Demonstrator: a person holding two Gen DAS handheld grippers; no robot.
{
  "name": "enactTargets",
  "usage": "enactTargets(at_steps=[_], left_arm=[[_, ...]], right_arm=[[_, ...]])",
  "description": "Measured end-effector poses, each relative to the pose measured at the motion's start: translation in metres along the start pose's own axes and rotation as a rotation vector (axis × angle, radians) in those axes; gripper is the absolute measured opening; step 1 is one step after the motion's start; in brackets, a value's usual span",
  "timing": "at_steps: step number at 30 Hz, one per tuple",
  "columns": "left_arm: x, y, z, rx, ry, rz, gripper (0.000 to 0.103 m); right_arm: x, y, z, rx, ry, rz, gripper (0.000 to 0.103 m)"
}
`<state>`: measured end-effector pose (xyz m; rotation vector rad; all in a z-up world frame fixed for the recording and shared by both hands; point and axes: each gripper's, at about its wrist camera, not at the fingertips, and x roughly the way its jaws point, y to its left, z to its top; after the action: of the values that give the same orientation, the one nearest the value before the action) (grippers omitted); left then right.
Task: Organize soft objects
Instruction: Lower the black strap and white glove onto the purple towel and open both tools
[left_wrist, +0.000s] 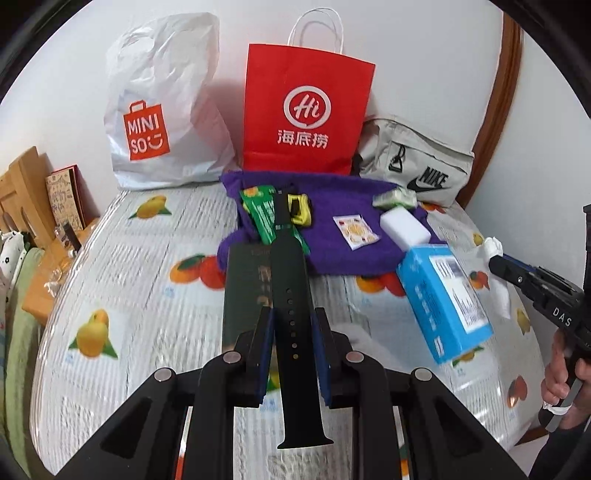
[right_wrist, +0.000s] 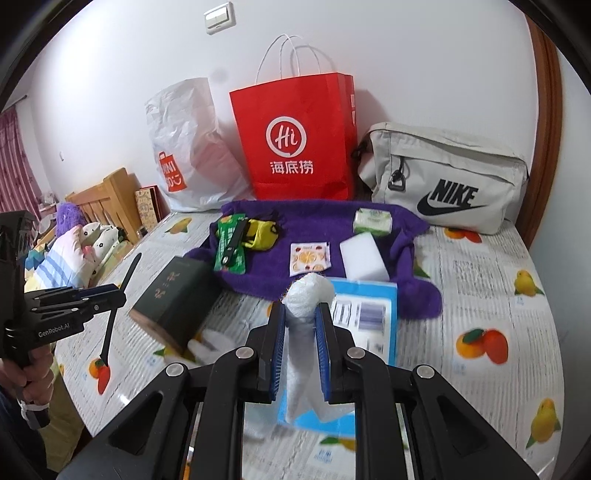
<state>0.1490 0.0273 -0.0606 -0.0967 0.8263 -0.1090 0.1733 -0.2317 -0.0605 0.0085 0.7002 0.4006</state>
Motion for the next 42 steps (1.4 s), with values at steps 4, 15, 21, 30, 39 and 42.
enactTargets(at_steps=[4,15,21,30,39,42], left_arm=[[0.010,0.002,0.019,-0.001,-0.007,-0.007,0.020],[0.049,0.003,0.075,0.007,-0.013,-0.023,0.020],[0.073,0.004,0.096,0.009,-0.008,-0.029,0.020],[0.111,0.014,0.120,-0.014,0.022,-0.032,0.020],[0.146,0.022,0.132,-0.032,0.053,-0.025,0.020],[0.155,0.025,0.132,-0.036,0.067,-0.024,0.020]], right_arm=[[0.014,-0.001,0.015,-0.007,0.004,0.009,0.017],[0.055,-0.010,0.048,-0.015,0.016,0.024,0.017],[0.081,-0.017,0.059,-0.015,0.042,0.036,0.017],[0.124,-0.026,0.065,-0.012,0.107,0.047,0.017],[0.158,-0.034,0.067,-0.007,0.182,0.050,0.017],[0.167,-0.040,0.066,-0.003,0.204,0.030,0.017]])
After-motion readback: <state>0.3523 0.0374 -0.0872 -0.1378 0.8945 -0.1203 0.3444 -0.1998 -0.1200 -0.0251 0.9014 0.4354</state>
